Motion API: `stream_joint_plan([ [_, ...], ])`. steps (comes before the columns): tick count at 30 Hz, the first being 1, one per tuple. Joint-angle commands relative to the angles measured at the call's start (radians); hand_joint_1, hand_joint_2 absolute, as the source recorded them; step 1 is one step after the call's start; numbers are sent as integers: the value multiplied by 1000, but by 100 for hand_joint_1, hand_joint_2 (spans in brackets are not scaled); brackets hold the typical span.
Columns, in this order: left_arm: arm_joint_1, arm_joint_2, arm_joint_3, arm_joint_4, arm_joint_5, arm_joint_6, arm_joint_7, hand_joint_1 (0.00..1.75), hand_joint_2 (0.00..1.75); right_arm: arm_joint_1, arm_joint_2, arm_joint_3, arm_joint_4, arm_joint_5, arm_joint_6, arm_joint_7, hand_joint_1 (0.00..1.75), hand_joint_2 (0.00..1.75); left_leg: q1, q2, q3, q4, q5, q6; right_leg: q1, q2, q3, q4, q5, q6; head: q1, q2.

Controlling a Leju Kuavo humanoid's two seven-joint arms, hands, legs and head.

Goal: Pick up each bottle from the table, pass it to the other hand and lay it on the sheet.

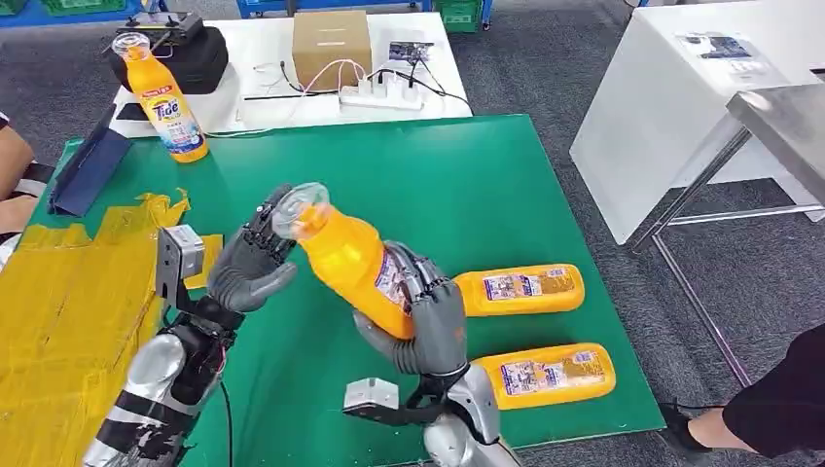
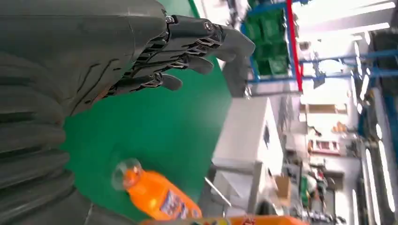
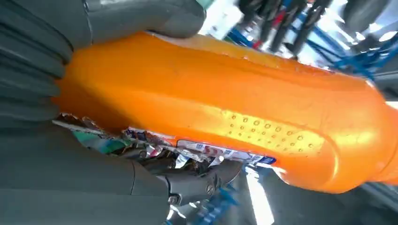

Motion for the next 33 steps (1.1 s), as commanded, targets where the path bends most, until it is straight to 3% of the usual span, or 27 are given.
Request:
stream_joint_plan([
  [1,-30,19,-90,-22,13,-15,-4,0,175,-17,22,-41,3,41,-20,-14,175,175,0,-1,4,1,-2,0,1,-1,4,0,-2,-3,0,0],
  [8,-19,23,-136,-68,31,-41,-44,0,175,-159,-41,162,114,-48,16,127,175,175,0,2,2,0,-1,0,1,3,2,0,0,-2,0,0],
  [22,13,13,-115,-42,52,-45,-63,0,175,-169,-69,144,79,-114,-6,163,175,175,0,1,5,0,-2,0,0,1,6,0,-2,-3,0,0],
  [30,-24,-19,-139,-13,10,-7,-61,0,175,-203,-66,275,168,22,32,185,175,175,0,0,1,0,-1,0,1,0,2,0,-1,-2,0,0],
  [31,-26,-24,-140,-15,-15,21,-65,21,175,-206,-61,305,196,59,18,196,175,175,0,-1,3,0,-1,0,1,-1,4,-1,-2,-2,0,0],
  [32,-27,-26,-140,-17,-26,31,-66,52,175,-207,-61,316,205,72,16,202,175,175,0,-1,1,-1,-1,0,1,-1,2,-1,-1,-2,0,0],
  [33,-28,-29,-141,-17,-28,33,-65,59,175,-207,-59,326,212,79,17,205,175,175,0,-1,2,-1,-1,0,1,-1,3,-1,-1,-2,0,0],
])
